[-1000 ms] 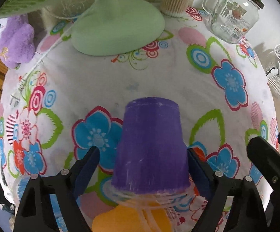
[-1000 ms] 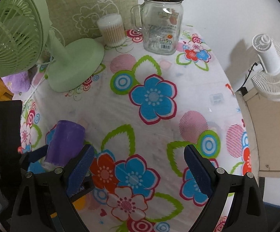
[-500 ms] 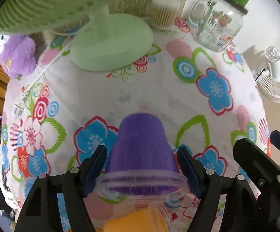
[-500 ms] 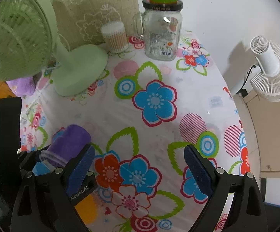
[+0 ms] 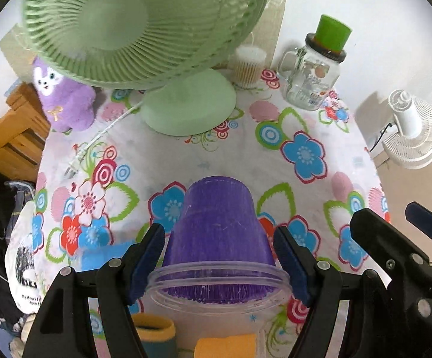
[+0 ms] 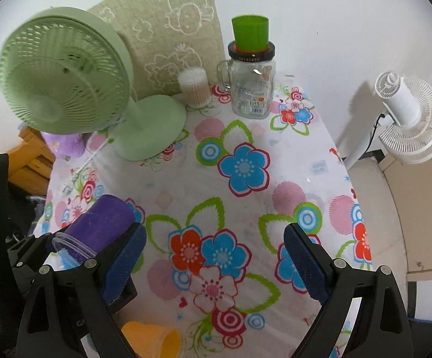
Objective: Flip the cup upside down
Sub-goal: 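Lift the purple cup with the left gripper and carry it toward the right gripper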
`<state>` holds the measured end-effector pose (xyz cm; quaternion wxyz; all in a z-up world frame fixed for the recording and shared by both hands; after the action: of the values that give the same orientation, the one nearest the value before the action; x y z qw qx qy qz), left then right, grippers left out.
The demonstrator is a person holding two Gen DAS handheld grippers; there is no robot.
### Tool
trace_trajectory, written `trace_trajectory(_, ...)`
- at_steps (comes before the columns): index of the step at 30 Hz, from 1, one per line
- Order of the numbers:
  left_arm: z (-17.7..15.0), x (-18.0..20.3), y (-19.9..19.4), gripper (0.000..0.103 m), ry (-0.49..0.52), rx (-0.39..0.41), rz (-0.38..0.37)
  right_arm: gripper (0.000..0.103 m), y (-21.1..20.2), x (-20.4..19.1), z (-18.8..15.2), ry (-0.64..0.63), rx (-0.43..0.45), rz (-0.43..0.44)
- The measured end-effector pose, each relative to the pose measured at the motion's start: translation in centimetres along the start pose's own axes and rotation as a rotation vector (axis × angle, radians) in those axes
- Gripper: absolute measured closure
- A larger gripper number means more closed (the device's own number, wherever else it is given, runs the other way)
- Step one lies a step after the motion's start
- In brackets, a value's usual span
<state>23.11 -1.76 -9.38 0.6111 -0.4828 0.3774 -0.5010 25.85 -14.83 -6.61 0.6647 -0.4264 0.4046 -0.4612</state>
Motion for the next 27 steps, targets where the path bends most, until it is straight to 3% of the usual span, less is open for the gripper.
trace_trajectory(13,-6.0,1.2,-2.8,0.026,-0.045,0.007,-0.027,0.008,-3.3,0.3,-5.0,-0.062,-0.008,0.004)
trace_trajectory(27,-11.1,4.3,-0.9,0.026,-0.094,-0.026,-0.064,0.008,-2.5,3.4,-9.7,-0.086,-0.074,-0.021)
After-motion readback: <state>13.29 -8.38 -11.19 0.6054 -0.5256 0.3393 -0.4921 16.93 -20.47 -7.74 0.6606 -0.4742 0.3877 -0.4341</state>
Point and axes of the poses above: each gripper's, at about its wrist camera, not at the fingertips, and y roughly the way its jaws point, x to its right, z to its top, the point moved 3 cm from there along y, roughly the way its jaws point, and after that the axes turned 6 degrees about -x, right-handed, at the moved point
